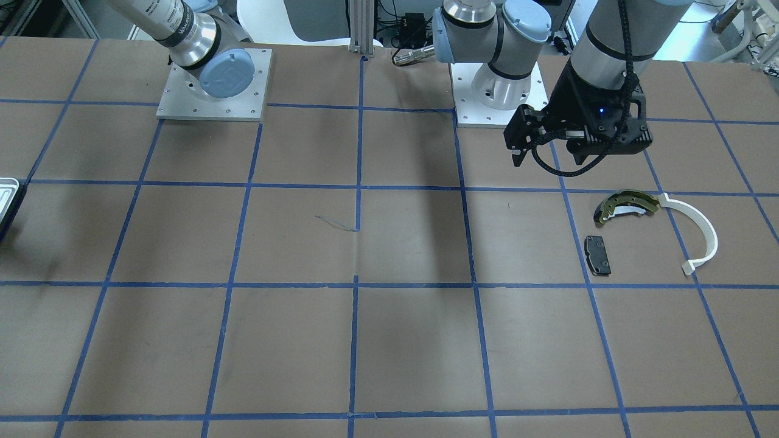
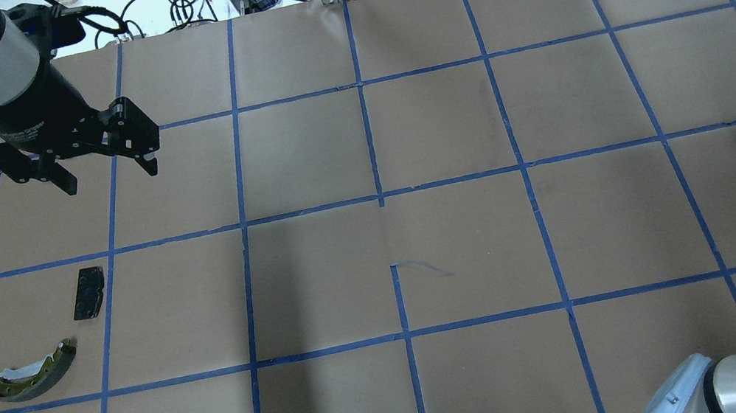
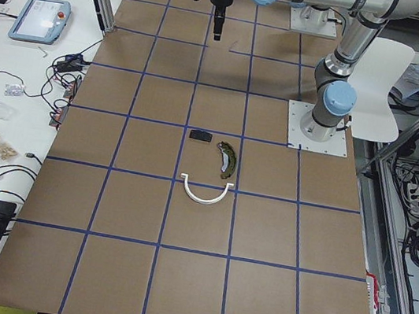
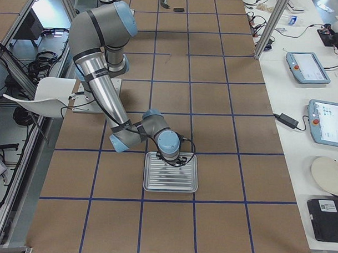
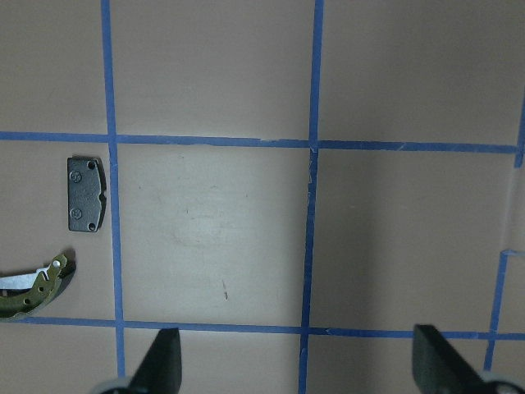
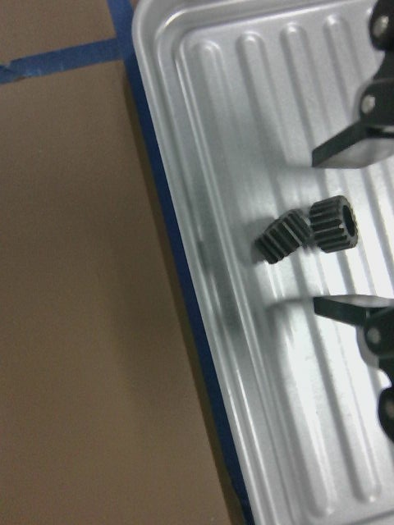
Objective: Place bearing gear from tray to pile
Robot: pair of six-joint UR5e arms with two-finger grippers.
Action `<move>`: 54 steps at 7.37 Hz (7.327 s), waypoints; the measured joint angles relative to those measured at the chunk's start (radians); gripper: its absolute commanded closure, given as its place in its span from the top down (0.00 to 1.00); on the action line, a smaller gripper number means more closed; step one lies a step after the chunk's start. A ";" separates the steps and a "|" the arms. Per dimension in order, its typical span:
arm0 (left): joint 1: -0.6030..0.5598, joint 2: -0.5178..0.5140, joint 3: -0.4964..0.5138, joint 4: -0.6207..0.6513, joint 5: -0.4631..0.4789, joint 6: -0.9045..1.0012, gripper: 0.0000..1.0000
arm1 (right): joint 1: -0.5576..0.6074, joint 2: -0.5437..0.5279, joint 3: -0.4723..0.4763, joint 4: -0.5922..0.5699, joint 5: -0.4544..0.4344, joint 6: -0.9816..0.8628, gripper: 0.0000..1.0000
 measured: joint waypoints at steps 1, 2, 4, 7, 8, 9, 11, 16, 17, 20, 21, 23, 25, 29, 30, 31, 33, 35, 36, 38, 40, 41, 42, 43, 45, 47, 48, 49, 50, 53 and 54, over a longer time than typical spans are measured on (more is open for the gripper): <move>0.000 -0.001 0.001 0.000 -0.001 0.000 1.00 | 0.000 -0.001 -0.001 0.000 0.000 0.000 0.27; -0.001 -0.002 0.001 0.001 -0.001 0.000 1.00 | 0.000 -0.001 -0.002 0.000 0.000 0.000 0.08; -0.001 -0.003 0.002 0.002 -0.001 -0.001 1.00 | 0.005 -0.006 -0.011 0.003 -0.010 0.035 0.00; -0.002 -0.003 0.003 0.002 -0.004 -0.001 1.00 | 0.014 -0.009 -0.022 0.015 -0.026 0.081 0.00; -0.002 -0.004 0.003 0.002 -0.004 -0.001 1.00 | 0.025 -0.022 -0.025 0.020 -0.044 0.105 0.00; -0.002 -0.004 0.003 0.002 -0.006 -0.001 1.00 | 0.055 -0.057 -0.027 0.040 -0.055 0.177 0.00; -0.002 -0.003 0.003 0.002 -0.008 -0.001 1.00 | 0.186 -0.138 -0.010 0.096 -0.062 0.462 0.00; -0.002 0.000 0.003 0.002 -0.006 0.000 1.00 | 0.751 -0.168 0.030 0.057 -0.063 1.457 0.00; -0.002 0.001 0.003 0.002 -0.006 0.000 1.00 | 0.883 -0.155 0.029 0.039 -0.064 1.686 0.00; -0.002 0.003 0.004 0.002 -0.008 -0.001 1.00 | 1.242 -0.096 0.024 0.002 -0.064 2.266 0.00; -0.002 0.004 0.003 0.002 -0.007 -0.001 1.00 | 1.334 -0.068 0.021 -0.042 -0.061 2.417 0.00; -0.002 0.005 0.002 0.002 -0.003 0.000 1.00 | 1.450 -0.024 0.011 -0.100 -0.052 2.632 0.54; -0.002 0.003 0.002 0.002 -0.006 0.000 1.00 | 1.485 -0.013 0.006 -0.113 -0.048 2.722 1.00; 0.001 -0.038 -0.007 0.056 -0.009 -0.009 1.00 | 1.320 -0.094 -0.011 -0.049 -0.054 2.536 1.00; -0.012 -0.056 -0.028 0.092 -0.010 -0.023 1.00 | 1.216 -0.137 -0.013 0.000 -0.053 2.374 1.00; -0.045 -0.085 -0.066 0.177 -0.014 -0.048 1.00 | 1.092 -0.185 -0.015 0.050 -0.052 2.183 1.00; -0.155 -0.174 -0.148 0.415 -0.059 -0.130 1.00 | 0.813 -0.242 -0.016 0.118 -0.055 1.784 1.00; -0.263 -0.276 -0.170 0.526 -0.074 -0.177 1.00 | 0.566 -0.244 -0.013 0.128 -0.098 1.548 1.00; -0.295 -0.327 -0.173 0.577 -0.077 -0.188 1.00 | 0.467 -0.238 -0.012 0.128 -0.136 1.470 1.00; -0.331 -0.408 -0.175 0.621 -0.076 -0.196 1.00 | 0.282 -0.185 -0.012 0.119 -0.156 1.296 1.00; -0.342 -0.458 -0.177 0.627 -0.074 -0.199 0.98 | 0.166 -0.091 -0.011 0.041 -0.156 1.166 1.00; -0.349 -0.473 -0.179 0.628 -0.075 -0.203 0.90 | 0.136 -0.062 -0.009 0.005 -0.157 1.111 1.00; -0.355 -0.482 -0.182 0.627 -0.076 -0.206 0.86 | 0.114 -0.042 -0.002 -0.012 -0.159 1.060 0.96; -0.358 -0.490 -0.188 0.626 -0.075 -0.207 0.76 | 0.096 -0.026 0.004 -0.017 -0.160 1.013 0.86; -0.360 -0.499 -0.198 0.624 -0.074 -0.209 0.71 | 0.078 -0.009 0.017 -0.021 -0.157 0.980 0.73; -0.360 -0.503 -0.200 0.622 -0.075 -0.208 0.70 | 0.076 -0.007 0.022 -0.022 -0.155 0.984 0.71; -0.360 -0.504 -0.199 0.624 -0.076 -0.208 0.49 | 0.075 -0.005 0.023 -0.024 -0.154 0.991 0.60; -0.360 -0.505 -0.199 0.626 -0.078 -0.208 0.31 | 0.075 -0.001 0.022 -0.031 -0.153 0.997 0.46; -0.360 -0.505 -0.198 0.626 -0.080 -0.208 0.05 | 0.075 0.006 0.019 -0.038 -0.146 1.001 0.46; -0.359 -0.499 -0.196 0.623 -0.073 -0.216 0.00 | 0.076 0.010 0.014 -0.042 -0.122 1.042 0.44; -0.352 -0.482 -0.185 0.607 -0.071 -0.212 0.00 | 0.077 0.010 0.014 -0.041 -0.119 1.057 0.44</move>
